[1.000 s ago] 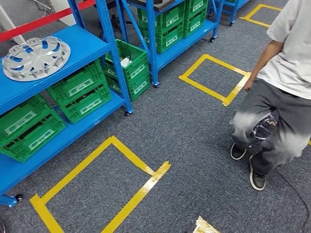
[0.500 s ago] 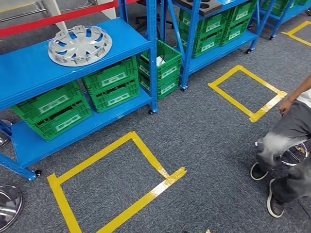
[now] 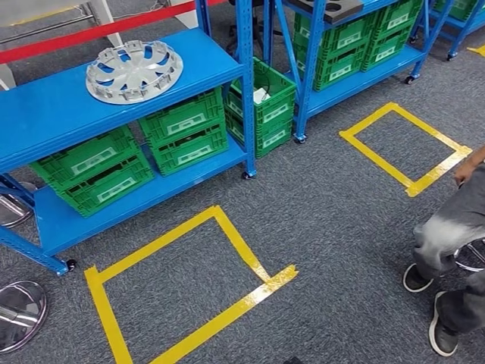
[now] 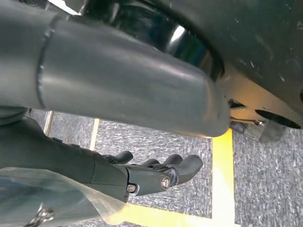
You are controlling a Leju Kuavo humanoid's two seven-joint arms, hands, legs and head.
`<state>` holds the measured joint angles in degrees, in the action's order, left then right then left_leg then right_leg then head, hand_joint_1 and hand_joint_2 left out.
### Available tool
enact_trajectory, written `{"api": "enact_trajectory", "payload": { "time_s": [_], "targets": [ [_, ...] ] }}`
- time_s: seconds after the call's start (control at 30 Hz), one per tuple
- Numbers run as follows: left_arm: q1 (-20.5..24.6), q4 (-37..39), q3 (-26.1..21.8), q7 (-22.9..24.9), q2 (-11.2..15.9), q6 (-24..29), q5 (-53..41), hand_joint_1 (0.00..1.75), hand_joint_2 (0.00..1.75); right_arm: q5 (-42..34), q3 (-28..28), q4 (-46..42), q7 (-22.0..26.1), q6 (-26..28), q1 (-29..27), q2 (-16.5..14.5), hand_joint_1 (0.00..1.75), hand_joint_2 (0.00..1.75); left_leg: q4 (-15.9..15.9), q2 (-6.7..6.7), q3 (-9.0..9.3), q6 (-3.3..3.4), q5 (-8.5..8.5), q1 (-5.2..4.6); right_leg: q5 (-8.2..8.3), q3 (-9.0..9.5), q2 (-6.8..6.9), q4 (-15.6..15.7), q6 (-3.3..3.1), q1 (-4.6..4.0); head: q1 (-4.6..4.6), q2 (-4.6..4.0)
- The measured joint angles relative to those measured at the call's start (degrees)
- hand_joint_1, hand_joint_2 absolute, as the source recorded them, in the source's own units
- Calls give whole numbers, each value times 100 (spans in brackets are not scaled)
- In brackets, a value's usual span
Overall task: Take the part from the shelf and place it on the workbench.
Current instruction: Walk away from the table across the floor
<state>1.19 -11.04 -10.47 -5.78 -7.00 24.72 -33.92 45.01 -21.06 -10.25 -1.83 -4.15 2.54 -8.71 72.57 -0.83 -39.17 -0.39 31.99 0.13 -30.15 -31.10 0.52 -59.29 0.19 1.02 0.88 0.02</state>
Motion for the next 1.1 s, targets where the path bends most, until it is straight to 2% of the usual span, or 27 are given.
{"api": "enact_trajectory", "payload": {
  "time_s": [0.03, 0.07, 0.1, 0.13, 0.2, 0.27, 0.3, 0.33, 0.4, 0.43, 0.47, 0.5, 0.53, 0.57, 0.6, 0.63, 0.73, 0.8, 0.83, 0.9, 0.93, 0.97, 1.0, 1.07, 1.1],
  "targets": [
    [-1, 0, 0, -1, -1, 0, -9, 0, 0, 0, -3, 0, 1, 0, 3, 0, 0, 0, -377, 6, 166, 37, -235, -8, -17, 29, 8, 3, 5, -4, -1, 0],
    [5, 0, 0, 0, 0, 0, -16, 0, 0, -1, -5, 1, 2, -1, 5, -1, 0, 0, -741, 21, 333, 79, -391, -23, -39, 49, 16, 4, 19, -15, -1, 0],
    [13, 0, 0, -1, 1, 2, -21, 0, 0, -1, -7, 1, 4, -1, 8, -2, 0, 0, -1047, 35, 475, 115, -472, -41, -58, 63, 23, 6, 40, -24, -1, 0],
    [22, 0, 0, 0, 1, 3, -22, 0, 0, -1, -7, 2, 6, -2, 13, -3, 0, 0, -1226, 47, 556, 139, -482, -59, -72, 68, 34, 13, 67, -28, 5, 0],
    [22, 0, 0, 1, -3, 7, -24, 0, 0, 0, -8, 2, 10, -4, 27, -3, 0, 0, -1330, 47, 602, 159, -428, -77, -78, 87, 52, 46, 132, -27, 9, 0],
    [4, 0, -1, 1, -15, 8, -26, 0, 0, 2, -9, 1, 13, -14, 36, -1, 0, 0, -1406, 39, 653, 191, -445, -46, -132, 70, 37, -2, 188, -25, 13, 0],
    [3, 0, -2, 1, -19, 10, -27, 0, 0, 4, -9, 1, 15, -18, 39, 0, 0, 0, -1447, 37, 685, 212, -452, -27, -224, -15, 15, -167, 210, -27, 21, 0],
    [7, 0, -3, 1, -24, 11, -30, 0, 0, 7, -9, 0, 16, -22, 38, 2, 0, 0, -1469, 36, 711, 234, -450, -13, -359, -176, -10, -456, 226, -26, 28, 0],
    [17, 0, -4, 1, -31, 13, -34, 0, 0, 13, -9, 0, 17, -23, 30, 4, 0, 0, -1468, 34, 734, 267, -418, -17, -620, -615, -31, -1199, 256, -26, 40, 0],
    [15, 0, -4, 1, -37, 13, -37, 0, 0, 15, -9, 0, 17, -24, 22, 6, 0, 0, -1467, 31, 753, 273, -397, -20, -639, -789, -32, -1443, 268, -25, 40, 0],
    [11, 0, -4, 1, -40, 12, -38, 0, 0, 17, -10, 0, 17, -25, 13, 10, 0, 0, -1465, 25, 780, 271, -373, -21, -546, -871, -32, -1490, 276, -25, 42, 0],
    [8, 0, -4, 1, -43, 11, -38, 0, 0, 19, -10, 0, 17, -26, 7, 15, 0, 0, -1461, 16, 818, 262, -343, -19, -341, -836, -33, -1309, 278, -23, 42, 0],
    [6, 0, -4, 1, -45, 11, -40, 0, 0, 20, -11, 0, 17, -27, 4, 21, 0, 0, -1453, 8, 864, 245, -304, -16, -79, -707, -33, -951, 277, -19, 42, 0],
    [7, 0, -4, 1, -46, 11, -42, 0, 0, 21, -11, 2, 17, -31, 4, 27, 0, 0, -1442, 1, 897, 220, -262, -22, 100, -557, -43, -596, 274, -18, 44, 0],
    [12, 0, -4, 1, -48, 11, -44, 0, 0, 22, -11, 4, 17, -34, 9, 30, 0, 0, -1419, -6, 913, 191, -218, -30, 199, -403, -58, -281, 252, -16, 41, 0],
    [17, 0, -4, 1, -50, 11, -48, 0, 0, 22, -11, 5, 17, -37, 13, 32, 0, 0, -1406, -9, 917, 162, -188, -39, 212, -305, -75, -104, 222, -19, 35, 0],
    [24, 0, -4, 1, -49, 11, -54, 0, 0, 23, -11, 7, 17, -39, 12, 33, 0, 0, -1398, -14, 931, 101, -140, -42, 133, -213, -95, -21, 114, -23, -2, 0],
    [23, 0, -4, 1, -44, 13, -55, 0, 0, 23, -11, 7, 18, -39, 4, 32, 0, 0, -1199, -3, 873, 47, -10, -34, 108, -154, -76, 8, 53, -1, -28, 0],
    [24, 0, -4, 1, -43, 13, -55, 0, 0, 23, -11, 7, 19, -39, 4, 32, 0, 0, -935, 4, 753, 15, 117, -24, 91, -118, -61, 20, 25, 9, -43, 0],
    [23, 0, -4, 1, -43, 13, -55, 0, 0, 23, -11, 7, 18, -39, 5, 33, 0, 0, -161, 11, 335, -36, 395, -2, 38, -57, -39, 25, -10, 9, -56, 0],
    [15, 0, -4, 1, -43, 13, -52, 0, 0, 25, -11, 7, 18, -39, 2, 33, 0, 0, 139, 11, 142, -49, 444, 8, 8, -23, -34, 24, -15, 9, -56, 0],
    [5, 0, -6, 1, -43, 15, -35, 0, 0, 38, -11, 7, 35, -50, -6, 34, 0, 0, 259, 12, 26, -52, 377, 15, -25, 18, -34, 24, -13, 9, -56, 0],
    [-5, 0, -18, 1, -43, 19, -4, 0, 0, 58, -11, 7, 68, -68, -18, 36, 0, 0, 158, 12, 11, -45, 196, 20, -60, 68, -36, 24, -7, 9, -57, 0],
    [-16, 1, -60, 0, -43, 30, 79, 0, 0, 108, -11, 8, 168, -116, -62, 40, 0, 0, -489, 17, 213, -2, -310, 17, -143, 170, -36, 30, 22, 10, -55, 0],
    [-21, 1, -86, -4, -42, 37, 114, 0, 0, 125, -11, 9, 215, -132, -87, 43, 0, 0, -807, 23, 337, 27, -468, 2, -185, 202, -35, 33, 49, 2, -58, 0]
  ]
}}
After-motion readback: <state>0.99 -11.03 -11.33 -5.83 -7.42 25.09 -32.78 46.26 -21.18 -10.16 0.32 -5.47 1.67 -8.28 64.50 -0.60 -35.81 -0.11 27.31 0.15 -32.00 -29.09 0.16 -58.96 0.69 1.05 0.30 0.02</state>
